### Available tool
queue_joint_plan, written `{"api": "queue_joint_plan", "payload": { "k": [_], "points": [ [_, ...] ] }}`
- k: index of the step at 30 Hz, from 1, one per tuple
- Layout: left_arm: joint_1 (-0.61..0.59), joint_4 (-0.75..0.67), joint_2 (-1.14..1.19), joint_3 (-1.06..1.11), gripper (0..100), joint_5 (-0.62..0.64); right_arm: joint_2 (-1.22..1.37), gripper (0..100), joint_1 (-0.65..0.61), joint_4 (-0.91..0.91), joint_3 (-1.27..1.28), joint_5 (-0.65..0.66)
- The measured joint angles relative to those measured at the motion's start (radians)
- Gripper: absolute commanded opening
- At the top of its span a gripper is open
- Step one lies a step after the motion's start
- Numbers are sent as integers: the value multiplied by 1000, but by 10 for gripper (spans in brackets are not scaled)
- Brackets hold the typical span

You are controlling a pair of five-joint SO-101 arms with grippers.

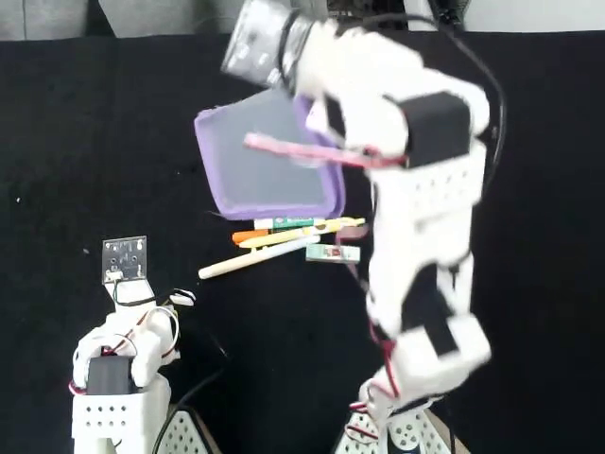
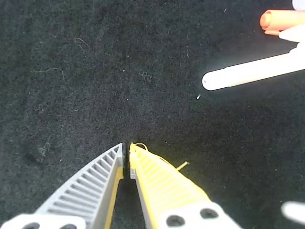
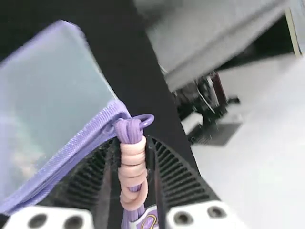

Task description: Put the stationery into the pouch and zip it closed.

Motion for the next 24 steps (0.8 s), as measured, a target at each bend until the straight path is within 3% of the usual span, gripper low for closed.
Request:
{"api": "queue_joint_plan", "payload": {
  "k": [10, 18, 24],
  "points": [
    [0, 0, 0, 0, 36, 0, -508, 11, -244, 0, 628, 0],
    [0, 0, 0, 0, 36, 0, -753, 11, -262, 0, 899, 0],
    [0, 0, 0, 0, 36, 0, -848, 11, -262, 0, 941, -5]
  ]
}}
